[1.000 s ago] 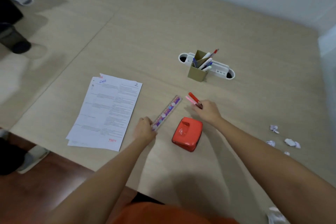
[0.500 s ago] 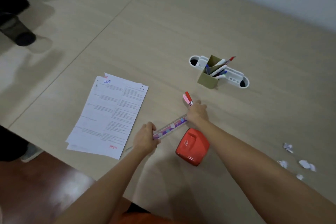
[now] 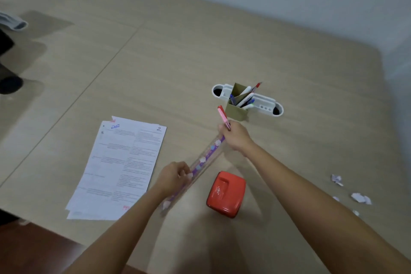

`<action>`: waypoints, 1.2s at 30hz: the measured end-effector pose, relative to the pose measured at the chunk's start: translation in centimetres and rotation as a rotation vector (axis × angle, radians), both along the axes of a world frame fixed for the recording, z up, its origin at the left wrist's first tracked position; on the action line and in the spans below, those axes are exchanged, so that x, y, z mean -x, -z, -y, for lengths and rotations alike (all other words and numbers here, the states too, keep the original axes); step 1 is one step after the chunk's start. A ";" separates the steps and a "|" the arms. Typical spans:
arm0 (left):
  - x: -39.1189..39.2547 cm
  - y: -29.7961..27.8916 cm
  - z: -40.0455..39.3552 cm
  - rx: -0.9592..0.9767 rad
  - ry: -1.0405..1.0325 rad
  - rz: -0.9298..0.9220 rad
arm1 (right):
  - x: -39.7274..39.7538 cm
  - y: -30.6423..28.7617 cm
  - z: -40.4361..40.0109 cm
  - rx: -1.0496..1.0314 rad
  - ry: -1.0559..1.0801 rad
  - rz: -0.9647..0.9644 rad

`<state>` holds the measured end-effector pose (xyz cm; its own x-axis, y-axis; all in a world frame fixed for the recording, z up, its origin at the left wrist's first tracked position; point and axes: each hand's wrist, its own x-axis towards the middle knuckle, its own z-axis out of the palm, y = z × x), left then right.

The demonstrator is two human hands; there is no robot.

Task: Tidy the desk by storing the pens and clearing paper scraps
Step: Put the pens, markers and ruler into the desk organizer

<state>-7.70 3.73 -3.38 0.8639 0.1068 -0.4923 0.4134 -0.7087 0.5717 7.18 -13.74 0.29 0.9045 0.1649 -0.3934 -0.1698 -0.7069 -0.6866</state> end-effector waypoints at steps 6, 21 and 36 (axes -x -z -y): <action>-8.4 -8.0 -1.8 0.121 -0.089 0.372 | -3.6 -5.6 2.8 -0.454 0.668 0.325; -24.7 -9.3 4.1 0.318 -0.183 0.643 | -8.3 -0.6 4.1 -0.400 0.693 0.230; -25.5 -5.5 6.2 0.013 0.017 0.481 | -7.7 0.4 4.1 -0.315 0.401 0.329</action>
<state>17.82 -2.48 2.10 0.9955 0.0873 -0.0373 0.0882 -0.7047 0.7040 14.85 -17.85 -0.09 0.9861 -0.1507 -0.0701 -0.1241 -0.3864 -0.9140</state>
